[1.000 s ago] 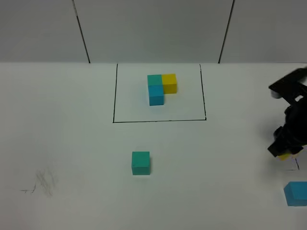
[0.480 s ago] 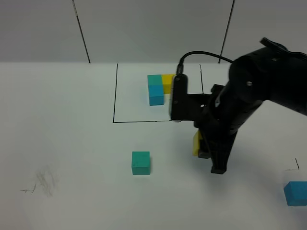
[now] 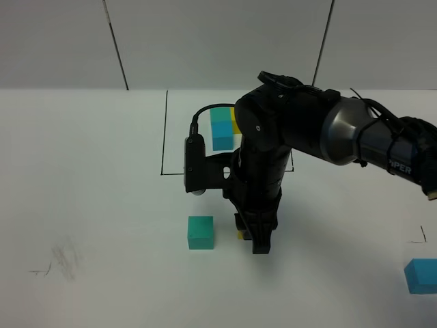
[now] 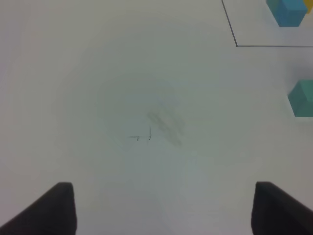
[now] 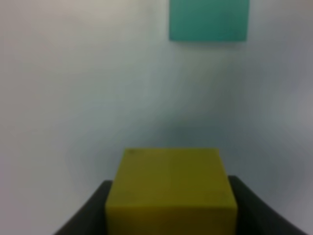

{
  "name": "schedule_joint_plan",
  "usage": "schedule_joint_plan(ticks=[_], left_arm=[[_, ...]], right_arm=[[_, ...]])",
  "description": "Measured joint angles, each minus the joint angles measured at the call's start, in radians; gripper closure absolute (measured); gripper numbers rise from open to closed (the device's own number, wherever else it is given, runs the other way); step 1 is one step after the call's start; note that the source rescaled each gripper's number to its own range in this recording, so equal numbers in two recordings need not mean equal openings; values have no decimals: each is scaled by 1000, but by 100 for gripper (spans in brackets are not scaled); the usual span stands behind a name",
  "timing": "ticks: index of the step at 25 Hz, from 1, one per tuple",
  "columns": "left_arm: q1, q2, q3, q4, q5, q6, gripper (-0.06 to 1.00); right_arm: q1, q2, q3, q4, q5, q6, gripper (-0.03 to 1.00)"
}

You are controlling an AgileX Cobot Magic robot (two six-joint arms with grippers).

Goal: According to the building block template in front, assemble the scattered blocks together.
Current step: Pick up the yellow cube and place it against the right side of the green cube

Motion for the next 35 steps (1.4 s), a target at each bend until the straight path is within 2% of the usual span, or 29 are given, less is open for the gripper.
schedule_joint_plan(ticks=[5, 13, 21, 35], left_arm=[[0, 0, 0, 0, 0, 0, 35], [0, 0, 0, 0, 0, 0, 35], [0, 0, 0, 0, 0, 0, 35], [0, 0, 0, 0, 0, 0, 35]], right_arm=[[3, 31, -1, -22, -18, 53, 77], [3, 76, -11, -30, -67, 71, 77], [9, 121, -79, -16, -74, 66, 77], [31, 141, -81, -4, -92, 36, 77]])
